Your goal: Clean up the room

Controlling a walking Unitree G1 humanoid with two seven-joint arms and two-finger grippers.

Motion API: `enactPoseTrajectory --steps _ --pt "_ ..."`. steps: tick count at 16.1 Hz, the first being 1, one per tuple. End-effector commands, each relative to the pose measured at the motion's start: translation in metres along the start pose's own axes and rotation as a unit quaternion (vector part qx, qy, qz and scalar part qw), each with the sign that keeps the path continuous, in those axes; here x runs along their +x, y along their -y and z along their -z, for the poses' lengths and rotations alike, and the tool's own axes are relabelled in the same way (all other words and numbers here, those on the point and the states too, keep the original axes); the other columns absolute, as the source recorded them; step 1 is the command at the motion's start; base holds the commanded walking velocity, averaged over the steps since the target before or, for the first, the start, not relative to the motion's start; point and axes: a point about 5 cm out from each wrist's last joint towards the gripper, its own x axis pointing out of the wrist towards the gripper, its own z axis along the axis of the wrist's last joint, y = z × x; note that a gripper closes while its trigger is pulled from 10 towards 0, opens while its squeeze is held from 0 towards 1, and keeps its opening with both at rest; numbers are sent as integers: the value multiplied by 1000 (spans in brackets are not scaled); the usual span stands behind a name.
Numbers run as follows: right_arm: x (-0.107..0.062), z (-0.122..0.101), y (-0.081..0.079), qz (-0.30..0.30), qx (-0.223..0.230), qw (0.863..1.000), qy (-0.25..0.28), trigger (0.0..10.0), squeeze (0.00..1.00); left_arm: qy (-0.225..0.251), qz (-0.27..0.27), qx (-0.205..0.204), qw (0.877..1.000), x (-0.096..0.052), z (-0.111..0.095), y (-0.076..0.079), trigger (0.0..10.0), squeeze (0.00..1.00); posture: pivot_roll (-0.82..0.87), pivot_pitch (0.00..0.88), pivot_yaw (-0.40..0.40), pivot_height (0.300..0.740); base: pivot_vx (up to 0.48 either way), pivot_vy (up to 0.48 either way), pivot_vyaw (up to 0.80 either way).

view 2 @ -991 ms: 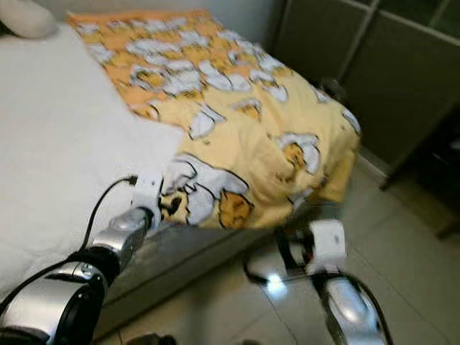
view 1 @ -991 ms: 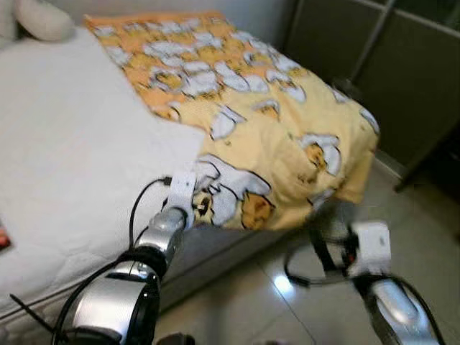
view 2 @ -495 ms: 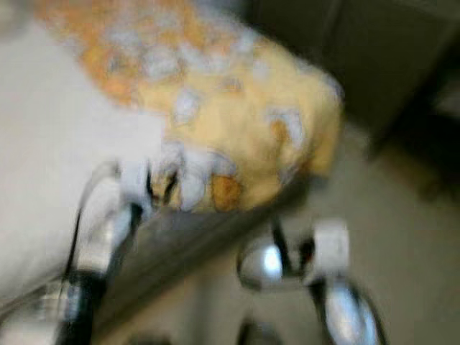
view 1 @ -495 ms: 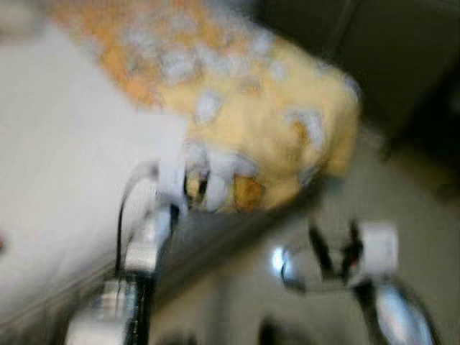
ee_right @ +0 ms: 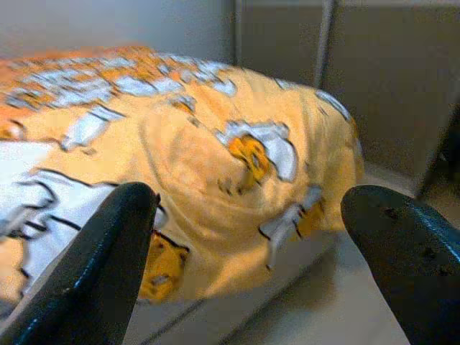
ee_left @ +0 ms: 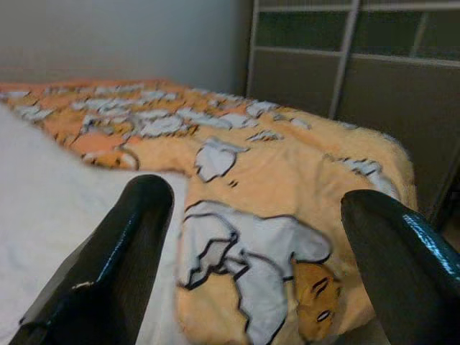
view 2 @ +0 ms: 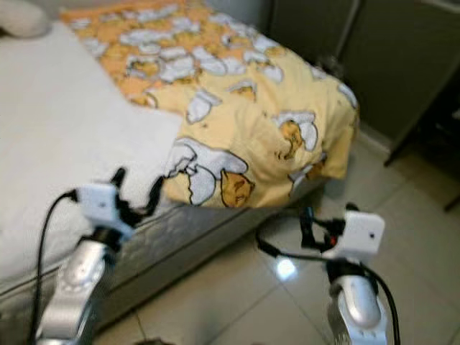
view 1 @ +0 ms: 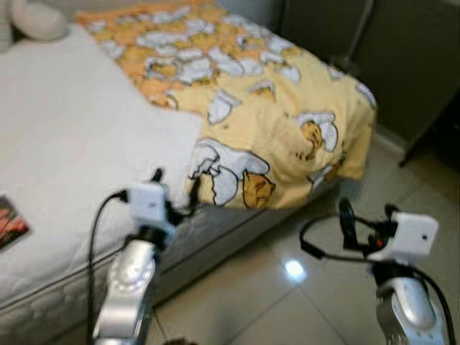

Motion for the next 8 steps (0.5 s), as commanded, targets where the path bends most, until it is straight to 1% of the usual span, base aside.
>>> enactPoseTrajectory --steps 1,2,3,4,5,8 --pt "4 -4 -6 -10 -2 1000 14 10000 0 -31 -28 -2 999 4 2 -5 10000 0 -78 0 -50 736 0 0 0" --pt "9 -4 -12 -20 2 1000 19 10000 0 -60 -51 -17 997 6 11 -12 10000 0 -73 0 -48 736 480 0 0" --pt "16 -3 -17 -30 4 999 23 10000 0 -75 -58 -26 995 8 18 -17 10000 0 -66 0 -44 736 480 0 0" --pt "18 -2 -20 -33 5 999 23 10000 0 -79 -59 -27 995 9 20 -18 10000 0 -64 0 -45 736 480 0 0" --pt "23 3 -24 -37 3 999 19 10000 0 -77 -49 -6 996 11 20 -21 10000 0 -52 0 -46 736 480 0 0" --pt "38 3 -27 -55 -1 998 24 10000 0 -74 -38 9 996 23 16 -20 10000 0 -38 0 -40 736 480 0 0"
